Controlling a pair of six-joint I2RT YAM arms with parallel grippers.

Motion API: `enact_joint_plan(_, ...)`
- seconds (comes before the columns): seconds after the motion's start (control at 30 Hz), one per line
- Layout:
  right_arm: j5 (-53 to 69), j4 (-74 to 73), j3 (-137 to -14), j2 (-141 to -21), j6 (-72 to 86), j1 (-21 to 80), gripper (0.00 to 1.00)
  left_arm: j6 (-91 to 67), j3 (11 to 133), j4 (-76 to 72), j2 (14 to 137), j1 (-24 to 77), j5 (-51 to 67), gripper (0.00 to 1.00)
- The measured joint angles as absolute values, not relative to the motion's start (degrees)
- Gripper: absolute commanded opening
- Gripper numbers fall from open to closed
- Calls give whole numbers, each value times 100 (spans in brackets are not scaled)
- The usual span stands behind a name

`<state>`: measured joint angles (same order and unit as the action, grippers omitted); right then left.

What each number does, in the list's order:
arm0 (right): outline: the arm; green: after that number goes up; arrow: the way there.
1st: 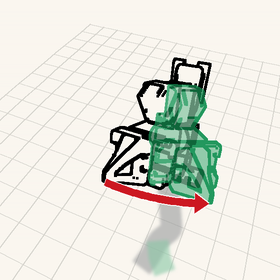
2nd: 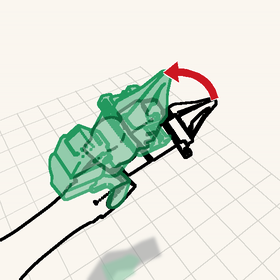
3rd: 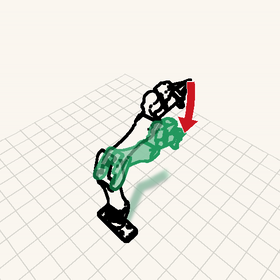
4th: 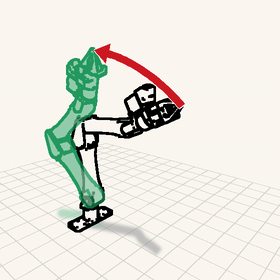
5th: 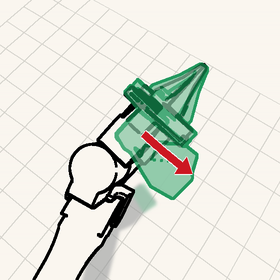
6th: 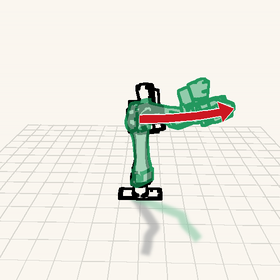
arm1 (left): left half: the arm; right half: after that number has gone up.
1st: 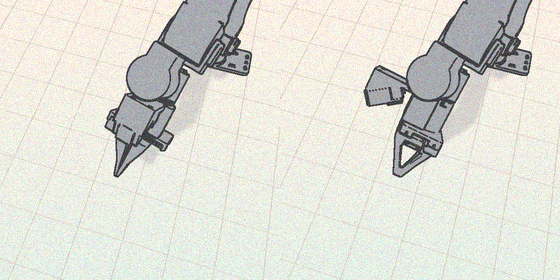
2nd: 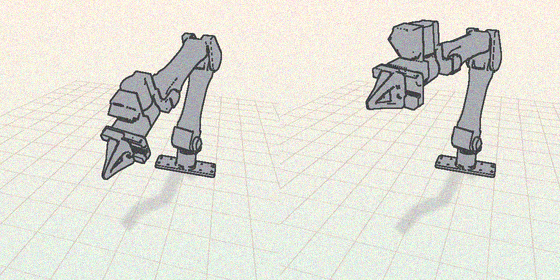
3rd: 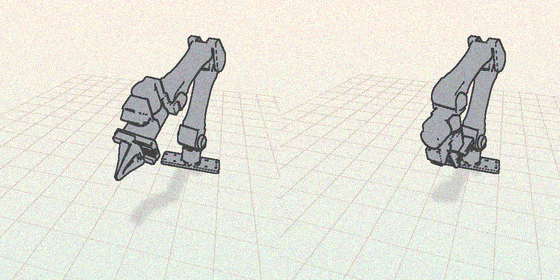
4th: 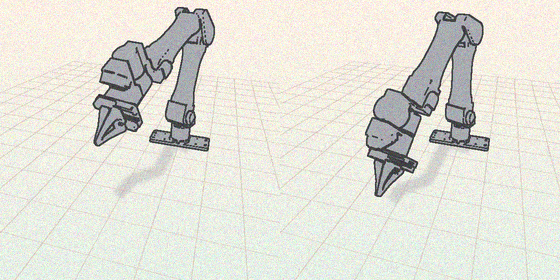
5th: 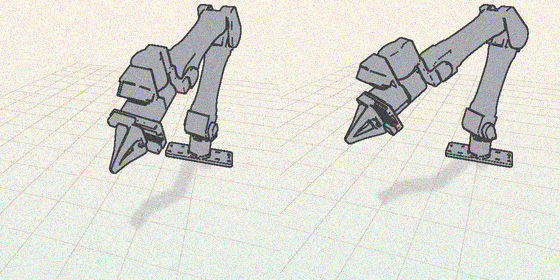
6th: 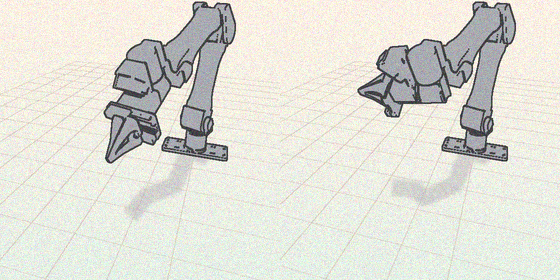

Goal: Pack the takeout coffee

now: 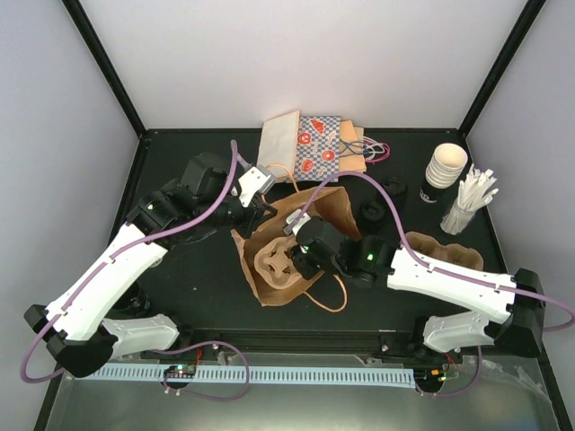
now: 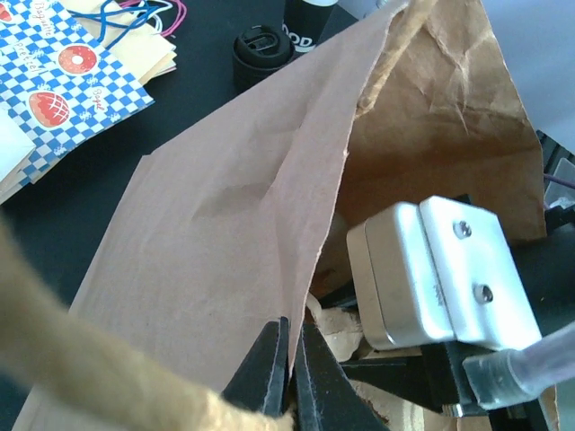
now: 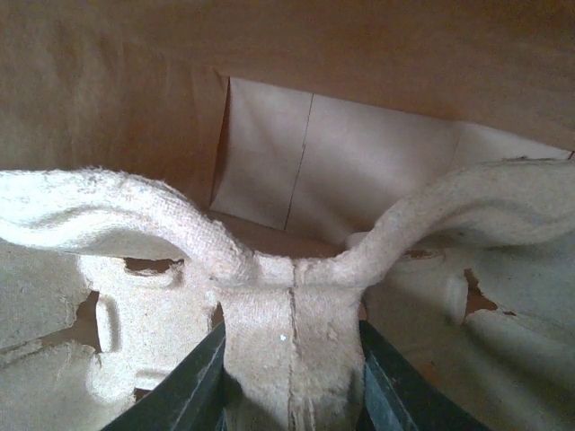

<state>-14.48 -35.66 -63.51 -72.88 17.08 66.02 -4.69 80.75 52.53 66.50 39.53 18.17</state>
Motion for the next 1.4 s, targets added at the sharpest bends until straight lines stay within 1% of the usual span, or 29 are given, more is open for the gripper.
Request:
enact_joint_plan(0.77, -1791, -3326, -6158, -7699, 1916, 6716, 32, -565, 8073, 5266, 6604, 3964, 1811, 3)
enact_joint_plan(1.4, -1861, -3343, -6152, -7699, 1962, 6716, 32, -908, 8007, 5146, 6423, 4027, 2329, 4)
